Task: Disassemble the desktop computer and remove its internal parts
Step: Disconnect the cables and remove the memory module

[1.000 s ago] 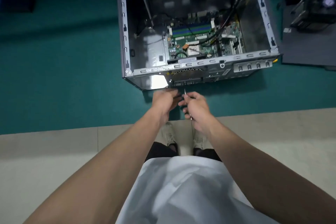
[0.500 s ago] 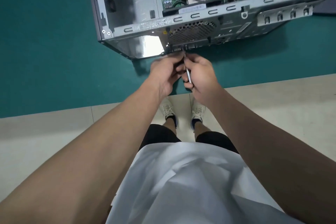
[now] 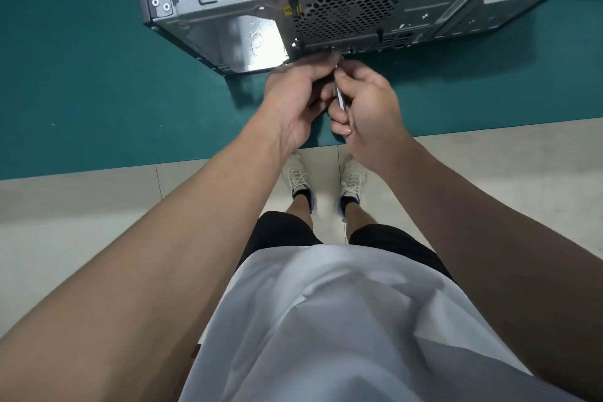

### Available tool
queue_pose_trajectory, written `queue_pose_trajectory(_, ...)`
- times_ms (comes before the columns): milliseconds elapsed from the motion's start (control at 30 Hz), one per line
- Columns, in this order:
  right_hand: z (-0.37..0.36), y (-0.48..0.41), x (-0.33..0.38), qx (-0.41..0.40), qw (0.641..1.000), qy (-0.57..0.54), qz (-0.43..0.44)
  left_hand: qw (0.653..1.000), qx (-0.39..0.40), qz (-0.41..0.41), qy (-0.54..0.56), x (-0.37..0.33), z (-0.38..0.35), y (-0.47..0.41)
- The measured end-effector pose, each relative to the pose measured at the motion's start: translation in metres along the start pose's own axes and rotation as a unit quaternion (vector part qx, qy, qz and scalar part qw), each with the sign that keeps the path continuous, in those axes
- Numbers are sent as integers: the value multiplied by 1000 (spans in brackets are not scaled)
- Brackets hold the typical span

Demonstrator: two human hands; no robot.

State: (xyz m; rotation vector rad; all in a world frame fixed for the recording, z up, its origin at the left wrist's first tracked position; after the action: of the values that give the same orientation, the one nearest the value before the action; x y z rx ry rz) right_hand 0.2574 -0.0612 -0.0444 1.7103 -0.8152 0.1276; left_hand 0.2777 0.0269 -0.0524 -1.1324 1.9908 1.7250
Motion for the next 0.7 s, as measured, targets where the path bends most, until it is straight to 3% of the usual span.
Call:
queue_pose_trajectory(300, -2, 3, 1, 3, 1000, -10, 0, 1000, -22, -1, -13, -3, -2, 6)
queue_pose_trajectory(433, -7, 2, -2, 48, 996, -76, -30, 999, -37, -2, -12, -5, 0, 8)
queue_pose_trajectory(700, -30, 5, -19, 199, 926, -278, -159, 999, -36, 18, -19, -10, 0, 6)
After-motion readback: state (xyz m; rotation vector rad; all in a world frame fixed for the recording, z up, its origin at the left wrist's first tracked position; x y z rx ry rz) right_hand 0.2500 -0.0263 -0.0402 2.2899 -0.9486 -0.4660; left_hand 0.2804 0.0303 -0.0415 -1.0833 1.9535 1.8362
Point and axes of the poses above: each hand's wrist, its own y-axis away from the middle knuckle, its own z-axis out of the back of the hand, x = y × z, the point moved 9 cm from there along -y, towards the middle knuckle, and after that the axes turned 8 degrees about -z, right-handed, at the moved point
